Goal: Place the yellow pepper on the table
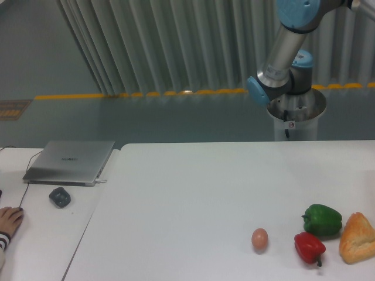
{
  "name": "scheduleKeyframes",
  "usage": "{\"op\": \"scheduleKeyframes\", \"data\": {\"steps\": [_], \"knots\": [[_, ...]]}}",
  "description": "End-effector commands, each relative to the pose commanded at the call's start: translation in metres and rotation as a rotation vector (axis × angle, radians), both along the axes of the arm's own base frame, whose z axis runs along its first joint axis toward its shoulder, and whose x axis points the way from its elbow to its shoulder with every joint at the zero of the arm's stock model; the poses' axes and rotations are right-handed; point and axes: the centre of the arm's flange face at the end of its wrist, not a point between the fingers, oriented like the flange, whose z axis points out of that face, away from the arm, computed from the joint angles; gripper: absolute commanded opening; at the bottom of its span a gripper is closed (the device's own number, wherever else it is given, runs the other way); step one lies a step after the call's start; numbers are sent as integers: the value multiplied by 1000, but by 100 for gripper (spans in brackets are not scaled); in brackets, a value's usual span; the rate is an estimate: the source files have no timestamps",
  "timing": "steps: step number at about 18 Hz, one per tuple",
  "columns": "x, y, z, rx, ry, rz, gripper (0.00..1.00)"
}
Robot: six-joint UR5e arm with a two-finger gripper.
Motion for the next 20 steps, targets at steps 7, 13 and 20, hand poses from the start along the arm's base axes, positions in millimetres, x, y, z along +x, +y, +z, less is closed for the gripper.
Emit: {"op": "scheduleKeyframes", "data": {"steps": [7,13,20], "knots": [[6,-3,-30,-5,-52,27,100],[2,-7,-31,-14,-50,40,100],[1,-11,-41,-13,-68,45,100]]}}
